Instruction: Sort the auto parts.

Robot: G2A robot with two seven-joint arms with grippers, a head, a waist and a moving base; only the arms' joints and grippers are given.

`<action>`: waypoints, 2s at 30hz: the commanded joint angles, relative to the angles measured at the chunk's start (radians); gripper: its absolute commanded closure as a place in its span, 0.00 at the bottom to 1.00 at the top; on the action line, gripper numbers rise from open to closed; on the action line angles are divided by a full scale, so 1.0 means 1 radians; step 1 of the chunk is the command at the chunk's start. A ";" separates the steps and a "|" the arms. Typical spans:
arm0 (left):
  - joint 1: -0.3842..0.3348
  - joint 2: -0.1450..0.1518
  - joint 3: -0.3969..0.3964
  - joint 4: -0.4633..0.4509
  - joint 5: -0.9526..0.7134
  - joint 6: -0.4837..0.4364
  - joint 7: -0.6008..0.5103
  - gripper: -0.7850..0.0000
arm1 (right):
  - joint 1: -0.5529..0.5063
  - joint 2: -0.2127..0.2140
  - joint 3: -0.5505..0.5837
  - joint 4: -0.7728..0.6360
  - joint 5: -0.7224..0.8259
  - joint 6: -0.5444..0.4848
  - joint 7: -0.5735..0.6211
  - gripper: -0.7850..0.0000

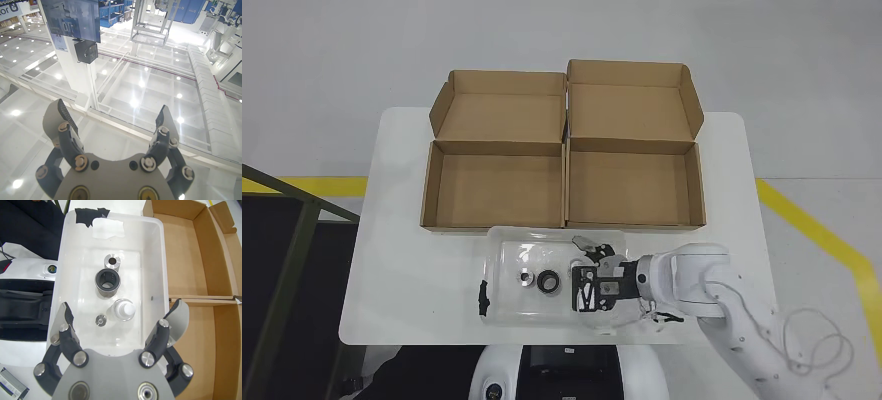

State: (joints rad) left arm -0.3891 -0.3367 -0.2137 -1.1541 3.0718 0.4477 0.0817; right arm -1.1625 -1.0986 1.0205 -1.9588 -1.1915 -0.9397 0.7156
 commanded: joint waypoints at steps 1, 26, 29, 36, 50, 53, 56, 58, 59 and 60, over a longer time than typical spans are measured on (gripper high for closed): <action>0.000 0.000 0.000 0.000 0.000 0.000 0.000 0.00 | 0.014 -0.002 -0.014 0.014 0.001 0.005 0.004 0.00; 0.000 0.000 0.000 0.000 0.000 0.000 0.000 0.00 | 0.084 0.004 -0.066 0.120 0.013 0.034 0.004 0.35; 0.000 0.000 0.000 0.000 0.000 0.000 0.000 0.00 | 0.091 0.004 -0.071 0.132 0.011 0.037 -0.006 0.45; 0.000 0.000 0.000 0.000 0.000 0.000 0.000 0.00 | 0.102 0.006 -0.080 0.152 0.007 0.039 -0.024 0.58; 0.000 0.000 0.000 0.000 0.000 0.000 0.000 0.00 | 0.066 0.033 -0.020 0.051 0.039 -0.009 -0.032 1.00; 0.000 0.000 0.000 0.000 0.000 0.000 0.000 0.00 | 0.048 0.043 0.011 0.006 0.058 -0.025 -0.033 1.00; 0.000 0.000 0.000 0.000 0.000 0.000 0.000 0.00 | 0.033 0.052 0.042 -0.031 0.085 -0.041 -0.031 1.00; 0.000 0.000 0.000 0.000 0.000 0.000 0.000 0.00 | 0.027 0.058 0.061 -0.049 0.113 -0.051 -0.036 1.00; 0.000 0.000 0.000 0.000 0.000 0.000 0.000 0.00 | 0.025 0.061 0.071 -0.057 0.129 -0.057 -0.039 1.00; 0.000 0.000 0.000 0.000 0.000 0.000 0.000 0.00 | 0.024 0.063 0.082 -0.067 0.146 -0.063 -0.044 1.00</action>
State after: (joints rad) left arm -0.3891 -0.3367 -0.2137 -1.1541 3.0718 0.4477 0.0817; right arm -1.1379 -1.0376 1.0924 -2.0177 -1.0624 -0.9976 0.6759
